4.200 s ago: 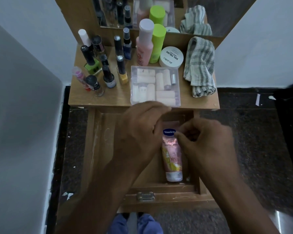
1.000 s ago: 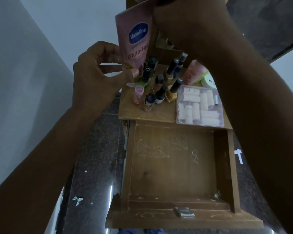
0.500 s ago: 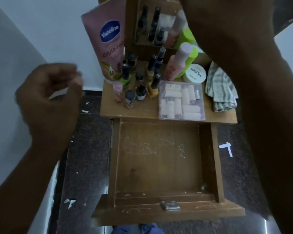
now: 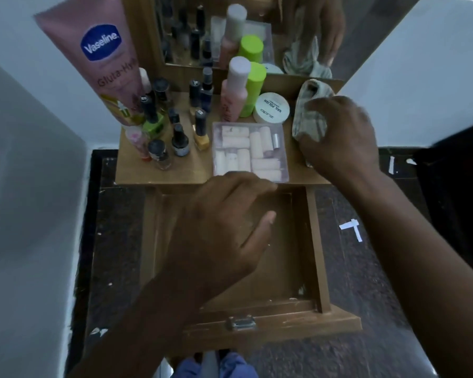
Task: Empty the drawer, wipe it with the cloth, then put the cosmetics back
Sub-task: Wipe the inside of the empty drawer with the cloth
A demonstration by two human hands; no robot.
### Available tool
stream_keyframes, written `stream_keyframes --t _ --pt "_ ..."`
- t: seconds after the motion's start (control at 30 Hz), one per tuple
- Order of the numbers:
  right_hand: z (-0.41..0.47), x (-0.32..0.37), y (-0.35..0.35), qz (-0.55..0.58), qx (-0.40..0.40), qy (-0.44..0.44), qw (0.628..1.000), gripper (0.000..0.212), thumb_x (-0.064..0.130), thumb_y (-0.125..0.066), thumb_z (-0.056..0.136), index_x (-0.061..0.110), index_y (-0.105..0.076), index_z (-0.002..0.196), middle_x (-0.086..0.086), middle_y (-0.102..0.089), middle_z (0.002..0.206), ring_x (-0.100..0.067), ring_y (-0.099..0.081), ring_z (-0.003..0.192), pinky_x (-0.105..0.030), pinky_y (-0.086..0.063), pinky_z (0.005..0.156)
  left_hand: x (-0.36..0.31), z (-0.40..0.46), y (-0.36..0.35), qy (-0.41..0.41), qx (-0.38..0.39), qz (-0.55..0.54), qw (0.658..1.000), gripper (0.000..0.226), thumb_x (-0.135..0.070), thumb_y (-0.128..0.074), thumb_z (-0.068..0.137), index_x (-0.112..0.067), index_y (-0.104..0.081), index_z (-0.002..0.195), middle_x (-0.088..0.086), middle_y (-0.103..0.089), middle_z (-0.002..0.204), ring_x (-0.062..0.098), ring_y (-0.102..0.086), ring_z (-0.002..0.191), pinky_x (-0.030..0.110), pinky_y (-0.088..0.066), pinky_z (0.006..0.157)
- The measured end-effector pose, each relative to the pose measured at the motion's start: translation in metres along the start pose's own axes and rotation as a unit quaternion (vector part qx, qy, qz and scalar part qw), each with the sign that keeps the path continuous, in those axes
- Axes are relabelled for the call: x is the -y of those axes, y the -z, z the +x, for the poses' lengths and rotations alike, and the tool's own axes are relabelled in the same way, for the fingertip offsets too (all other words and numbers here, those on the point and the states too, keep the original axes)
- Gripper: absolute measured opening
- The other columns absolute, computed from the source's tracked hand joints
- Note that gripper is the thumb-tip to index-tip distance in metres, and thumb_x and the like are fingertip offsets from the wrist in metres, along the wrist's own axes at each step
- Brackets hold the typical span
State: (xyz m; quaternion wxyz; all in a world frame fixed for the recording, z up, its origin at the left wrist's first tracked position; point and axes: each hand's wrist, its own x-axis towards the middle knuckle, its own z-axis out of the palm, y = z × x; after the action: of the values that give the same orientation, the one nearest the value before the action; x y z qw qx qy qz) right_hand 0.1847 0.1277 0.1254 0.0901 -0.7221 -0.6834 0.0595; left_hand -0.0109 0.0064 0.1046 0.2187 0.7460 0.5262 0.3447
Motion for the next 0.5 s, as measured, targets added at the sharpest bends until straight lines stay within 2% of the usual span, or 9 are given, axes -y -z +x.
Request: stream_keyframes --t 0.07,0.13,0.3,0.4,0.5 --pt "-0.002 -0.012 -0.010 0.003 0.022 0.012 1.000 0.055 0.032 -0.066 0.091 0.023 -0.053 0.143 -0.012 -0.053 0.144 -0.037 -0.051 0.126 -0.047 -0.047 0.099 -0.002 0.012 -0.007 0.016 0.096 0.020 0.995 0.043 -0.039 -0.068 0.094 -0.024 -0.064 0.134 -0.007 -0.065 0.129 0.008 -0.058 0.120 0.020 -0.044 0.097" --pt "-0.004 -0.020 -0.016 0.012 0.027 0.020 0.999 0.057 0.030 -0.067 0.091 0.022 -0.050 0.145 -0.011 -0.052 0.147 -0.037 -0.052 0.127 -0.047 -0.047 0.102 -0.007 0.015 -0.020 0.020 0.155 0.043 0.987 0.052 -0.049 -0.063 0.095 -0.030 -0.057 0.143 -0.011 -0.060 0.138 0.004 -0.053 0.127 0.018 -0.040 0.100" --pt "0.000 -0.037 -0.029 0.064 -0.073 0.043 0.994 0.037 0.015 -0.061 0.090 0.018 -0.069 0.126 -0.012 -0.072 0.121 -0.036 -0.069 0.103 -0.047 -0.059 0.086 -0.011 -0.014 -0.042 0.018 0.262 0.040 0.964 0.059 -0.061 -0.052 0.098 -0.039 -0.043 0.152 -0.016 -0.050 0.152 0.001 -0.045 0.137 0.022 -0.038 0.108" --pt "0.004 -0.052 -0.028 0.168 -0.113 -0.011 0.979 0.037 0.015 -0.065 0.087 0.020 -0.075 0.122 -0.006 -0.078 0.111 -0.023 -0.074 0.098 -0.038 -0.062 0.085 -0.014 -0.029 -0.048 0.018 0.314 0.040 0.949 0.066 -0.070 -0.040 0.097 -0.044 -0.032 0.157 -0.022 -0.039 0.158 -0.003 -0.036 0.142 0.017 -0.028 0.112" --pt "-0.005 -0.066 -0.011 0.342 -0.101 -0.062 0.932 0.032 0.013 -0.070 0.084 0.023 -0.080 0.112 0.002 -0.080 0.100 -0.012 -0.076 0.091 -0.035 -0.064 0.081 -0.016 -0.042 -0.047 0.038 0.355 0.009 0.934 0.069 -0.073 -0.044 0.096 -0.050 -0.025 0.158 -0.032 -0.030 0.159 -0.012 -0.025 0.143 0.008 -0.020 0.108"
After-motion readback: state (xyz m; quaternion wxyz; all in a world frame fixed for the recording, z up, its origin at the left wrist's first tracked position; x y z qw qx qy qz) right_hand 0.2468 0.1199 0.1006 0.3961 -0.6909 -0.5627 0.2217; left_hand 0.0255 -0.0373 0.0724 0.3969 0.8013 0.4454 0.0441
